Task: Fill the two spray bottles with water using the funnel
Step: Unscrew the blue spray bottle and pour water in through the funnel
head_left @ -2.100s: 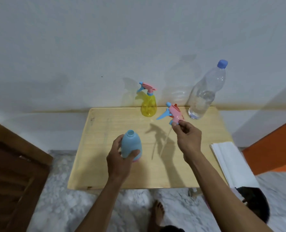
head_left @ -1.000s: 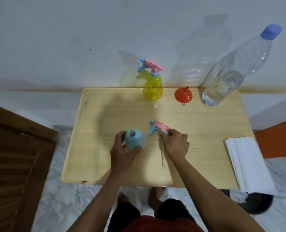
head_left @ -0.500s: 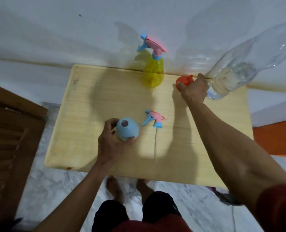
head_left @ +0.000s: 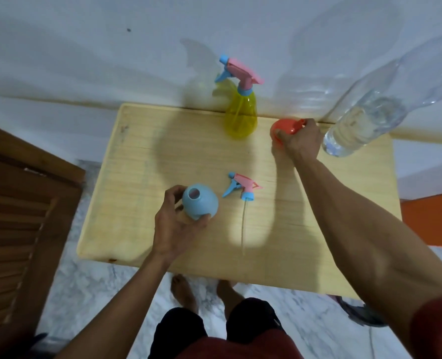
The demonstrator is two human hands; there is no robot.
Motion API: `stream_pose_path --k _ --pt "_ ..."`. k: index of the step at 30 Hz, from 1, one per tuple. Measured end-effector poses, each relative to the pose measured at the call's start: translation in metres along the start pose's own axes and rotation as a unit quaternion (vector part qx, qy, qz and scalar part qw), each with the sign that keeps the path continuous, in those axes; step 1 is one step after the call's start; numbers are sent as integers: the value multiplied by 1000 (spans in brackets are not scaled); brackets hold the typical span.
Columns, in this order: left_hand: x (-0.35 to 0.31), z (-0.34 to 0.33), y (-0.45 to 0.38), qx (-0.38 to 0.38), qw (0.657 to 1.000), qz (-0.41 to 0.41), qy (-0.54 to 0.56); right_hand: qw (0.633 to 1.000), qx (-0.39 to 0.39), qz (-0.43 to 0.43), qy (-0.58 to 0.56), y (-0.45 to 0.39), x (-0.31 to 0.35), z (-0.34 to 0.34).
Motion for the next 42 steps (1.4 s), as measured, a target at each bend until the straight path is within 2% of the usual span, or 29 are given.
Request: stream_pose_path --k 4,8,13,18,21,25,31,42 --pt "-4 -2 2 11 1000 9 13 997 23 12 -74 39 4 9" --pt "-4 1 4 6 1000 -7 13 980 76 -14 -183 84 -2 9" --pt "-3 1 6 1 999 -36 10 928 145 -34 -341 133 -6 7" --pt "0 0 4 1 999 -37 12 869 263 -21 -418 179 8 3" --pt "0 0 2 5 999 -41 9 852 311 14 -421 194 25 3" --pt "-2 0 2 12 999 -48 9 862 315 70 -390 204 48 13" --pt "3 0 1 7 998 -57 11 907 264 160 -287 218 63 13" --pt "4 1 2 14 998 -55 27 927 255 197 -191 239 57 -24"
Point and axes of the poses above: each hand's wrist, its own y-axis away from the middle knuckle, its own z-axis out of the back of the hand, x = y × z, the point moved 10 cm from there along -y, towards the middle knuckle, and after that the axes turned 8 degrees about -z, right-handed, at the moved point
